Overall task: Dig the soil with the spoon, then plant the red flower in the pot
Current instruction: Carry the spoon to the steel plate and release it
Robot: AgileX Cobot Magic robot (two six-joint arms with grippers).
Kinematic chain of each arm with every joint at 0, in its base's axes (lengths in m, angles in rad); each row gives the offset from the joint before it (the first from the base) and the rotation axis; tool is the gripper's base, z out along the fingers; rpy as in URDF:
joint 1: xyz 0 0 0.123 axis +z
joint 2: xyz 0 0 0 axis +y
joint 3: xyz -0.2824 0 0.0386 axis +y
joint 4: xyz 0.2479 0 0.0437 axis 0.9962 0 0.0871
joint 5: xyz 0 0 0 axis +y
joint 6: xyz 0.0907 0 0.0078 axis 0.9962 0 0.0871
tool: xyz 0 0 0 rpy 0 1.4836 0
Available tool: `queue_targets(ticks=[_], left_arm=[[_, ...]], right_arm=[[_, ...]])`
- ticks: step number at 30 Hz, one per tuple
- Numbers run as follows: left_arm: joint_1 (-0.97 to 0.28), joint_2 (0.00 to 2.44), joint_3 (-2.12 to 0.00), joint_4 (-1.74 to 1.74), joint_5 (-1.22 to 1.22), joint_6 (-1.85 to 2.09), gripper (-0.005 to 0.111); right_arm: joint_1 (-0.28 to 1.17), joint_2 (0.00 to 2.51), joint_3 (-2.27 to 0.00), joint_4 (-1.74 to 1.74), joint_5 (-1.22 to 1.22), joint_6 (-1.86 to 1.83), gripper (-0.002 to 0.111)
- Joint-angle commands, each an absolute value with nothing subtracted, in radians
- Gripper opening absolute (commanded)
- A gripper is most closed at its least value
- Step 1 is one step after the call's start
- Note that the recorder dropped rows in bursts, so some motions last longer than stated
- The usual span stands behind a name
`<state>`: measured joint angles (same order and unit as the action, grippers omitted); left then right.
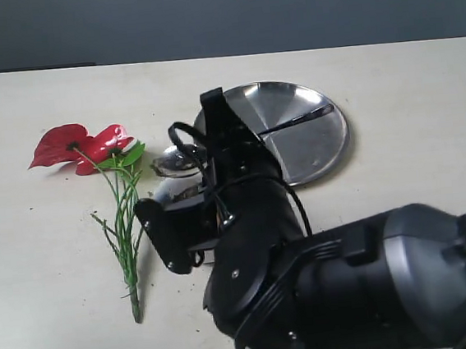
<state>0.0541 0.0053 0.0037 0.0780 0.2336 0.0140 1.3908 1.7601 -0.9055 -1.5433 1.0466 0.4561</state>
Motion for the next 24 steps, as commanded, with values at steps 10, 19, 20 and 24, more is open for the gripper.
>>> queue_targets(ticks=[10,19,20,24], left_arm=[[0.047,0.000,0.000,0.070,0.232,0.010,0.000],[0.047,0.000,0.000,0.070,0.232,0.010,0.000],[0.047,0.000,0.000,0.070,0.232,0.010,0.000],[0.047,0.000,0.000,0.070,0.232,0.010,0.000]], right_arm=[[0.898,1.655,-0.935,-1.307,0.556,0.702,-0.001],[0.701,1.791,-1.218,-0.739,0.476,0.095,-0.001],[0.693,1.821,-1.253,-0.676,0.491,0.026,-0.001],[0.663,1.946,-1.414,-0.363,0.589,-0.296,-0.001]])
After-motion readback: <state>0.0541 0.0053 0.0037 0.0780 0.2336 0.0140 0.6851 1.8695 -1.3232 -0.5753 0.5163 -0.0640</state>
